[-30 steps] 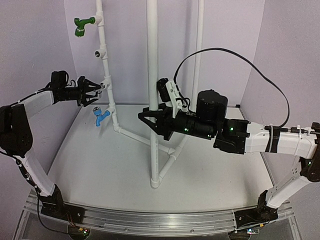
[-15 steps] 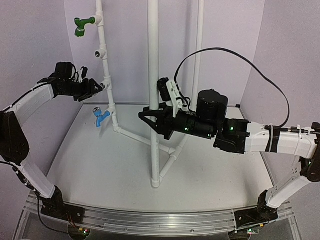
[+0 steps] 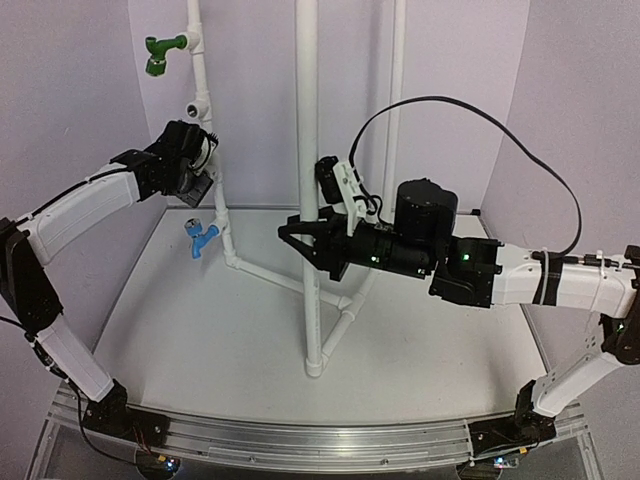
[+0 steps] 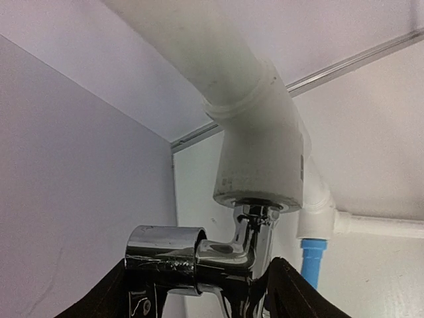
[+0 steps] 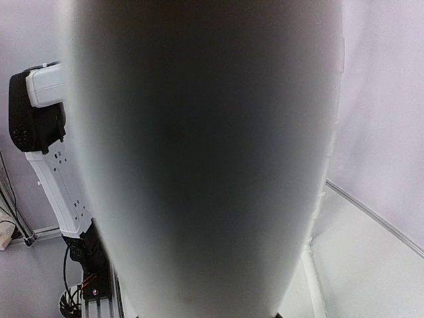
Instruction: Install the water faucets
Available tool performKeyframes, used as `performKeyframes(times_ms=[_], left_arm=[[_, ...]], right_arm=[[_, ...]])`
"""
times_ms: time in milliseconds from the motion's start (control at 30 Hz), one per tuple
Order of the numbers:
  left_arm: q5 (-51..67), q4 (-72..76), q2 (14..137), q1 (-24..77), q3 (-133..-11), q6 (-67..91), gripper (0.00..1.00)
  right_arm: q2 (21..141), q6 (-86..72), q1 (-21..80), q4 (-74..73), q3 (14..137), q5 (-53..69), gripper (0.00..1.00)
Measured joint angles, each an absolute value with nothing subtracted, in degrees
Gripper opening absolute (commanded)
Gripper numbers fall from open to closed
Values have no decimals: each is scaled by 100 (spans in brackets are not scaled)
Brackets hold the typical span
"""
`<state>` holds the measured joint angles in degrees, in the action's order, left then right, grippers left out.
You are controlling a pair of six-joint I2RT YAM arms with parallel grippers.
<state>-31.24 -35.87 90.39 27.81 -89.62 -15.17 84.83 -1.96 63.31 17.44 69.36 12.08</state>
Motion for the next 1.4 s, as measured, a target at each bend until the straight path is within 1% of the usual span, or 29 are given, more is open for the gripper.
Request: performKeyframes(times_ms=[167, 233, 267, 300, 367, 400, 433, 467, 500, 600, 700, 867, 967, 1000, 1233, 1367, 1400], left_arm=[[-4708, -2983, 9162, 3262, -8648, -2818, 30], [-5256, -2434, 9168, 3396, -8363, -3464, 33], [-5464, -2148, 9168, 3442, -8235, -3776, 38], [-5639, -1838, 9168, 3486, -8091, -4075, 46], [-5895, -1445, 9173, 3547, -7952, -4505, 69], [-5922, -1437, 9179, 3558, -7949, -4524, 78], [-5935, -1489, 9182, 3564, -7969, -4497, 89], [-5931, -1655, 9192, 3564, -8050, -4419, 96], [-5871, -1842, 9194, 3600, -8205, -4243, 99], [-5408, -2394, 9132, 3917, -8787, -3489, 100], [-4752, -2820, 8844, 4175, -9046, -2784, 100], [-3910, -3422, 8200, 4124, -9085, -1728, 100], [-3359, -3680, 7867, 3922, -9135, -981, 100], [-3157, -3767, 7769, 3809, -9152, -733, 100], [-1437, -4003, 7288, 1977, -9200, 885, 100], [43, -4055, 7470, 901, -9225, 1628, 98], [396, -4050, 7556, 667, -9223, 1772, 94]], right_arm=[[8459, -198, 6331, 1716, 6932, 1207, 0], [8429, -201, 6331, 1696, 6924, 1208, 0], [8421, -202, 6331, 1685, 6921, 1208, 0], [8416, -203, 6331, 1678, 6921, 1208, 0], [8414, -211, 6331, 1682, 6921, 1208, 0], [8411, -211, 6331, 1678, 6921, 1208, 0], [8407, -213, 6331, 1677, 6921, 1208, 0], [8403, -215, 6331, 1673, 6919, 1212, 0], [8399, -213, 6334, 1678, 6912, 1236, 0], [8426, -226, 6352, 1746, 6910, 1219, 0], [8429, -218, 6355, 1750, 6908, 1217, 0], [8434, -214, 6351, 1753, 6908, 1223, 0], [8439, -214, 6348, 1755, 6908, 1226, 0], [8442, -213, 6348, 1756, 6908, 1227, 0], [8472, -213, 6346, 1797, 6908, 1248, 0], [8475, -214, 6346, 1805, 6908, 1249, 0], [8475, -215, 6346, 1806, 6908, 1249, 0]])
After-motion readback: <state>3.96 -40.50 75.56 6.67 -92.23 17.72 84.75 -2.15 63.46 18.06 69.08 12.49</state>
